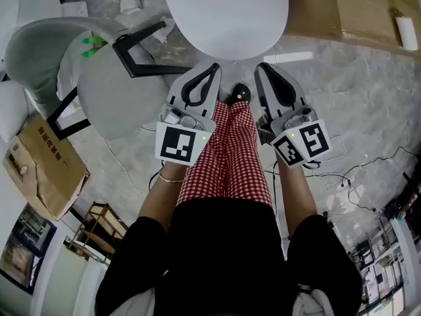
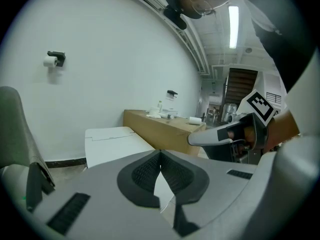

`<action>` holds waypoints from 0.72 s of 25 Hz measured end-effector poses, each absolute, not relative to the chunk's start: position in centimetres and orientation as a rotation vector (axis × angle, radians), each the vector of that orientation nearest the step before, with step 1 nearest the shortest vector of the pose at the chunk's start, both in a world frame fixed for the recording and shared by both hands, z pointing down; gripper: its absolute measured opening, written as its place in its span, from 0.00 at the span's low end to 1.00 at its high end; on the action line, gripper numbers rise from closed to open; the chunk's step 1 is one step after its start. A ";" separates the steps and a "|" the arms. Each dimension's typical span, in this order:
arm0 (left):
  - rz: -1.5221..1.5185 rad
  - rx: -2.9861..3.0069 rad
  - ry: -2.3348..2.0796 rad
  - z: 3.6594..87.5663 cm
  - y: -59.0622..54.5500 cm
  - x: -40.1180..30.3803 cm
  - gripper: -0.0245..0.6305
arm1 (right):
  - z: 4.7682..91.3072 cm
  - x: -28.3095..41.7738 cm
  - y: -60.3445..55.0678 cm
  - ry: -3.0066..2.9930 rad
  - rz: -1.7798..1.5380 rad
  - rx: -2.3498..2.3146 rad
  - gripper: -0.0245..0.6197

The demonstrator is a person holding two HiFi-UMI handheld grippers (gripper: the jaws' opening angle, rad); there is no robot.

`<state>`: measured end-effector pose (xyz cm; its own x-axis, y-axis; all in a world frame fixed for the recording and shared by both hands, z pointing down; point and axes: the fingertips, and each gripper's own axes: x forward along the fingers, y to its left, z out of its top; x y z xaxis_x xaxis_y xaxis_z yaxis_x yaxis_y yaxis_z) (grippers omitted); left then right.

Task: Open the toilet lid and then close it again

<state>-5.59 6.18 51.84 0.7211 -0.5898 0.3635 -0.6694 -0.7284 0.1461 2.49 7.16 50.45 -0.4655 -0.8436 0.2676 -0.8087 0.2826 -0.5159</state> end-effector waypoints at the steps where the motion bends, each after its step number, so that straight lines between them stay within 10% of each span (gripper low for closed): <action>1: 0.433 2.654 -0.988 52.3 6.4 -5.6 0.04 | 50.9 2.3 7.4 2.472 -0.946 -1.590 0.07; 18: 0.474 2.612 -0.918 57.8 8.1 -3.7 0.04 | 56.5 1.9 8.8 2.412 -1.103 -1.604 0.07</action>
<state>-3.66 8.10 57.76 0.7371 -0.5360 0.4116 -0.6460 -0.7376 0.1964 1.91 8.76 56.47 -0.4639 -0.8198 0.3357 -0.7901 0.2114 -0.5754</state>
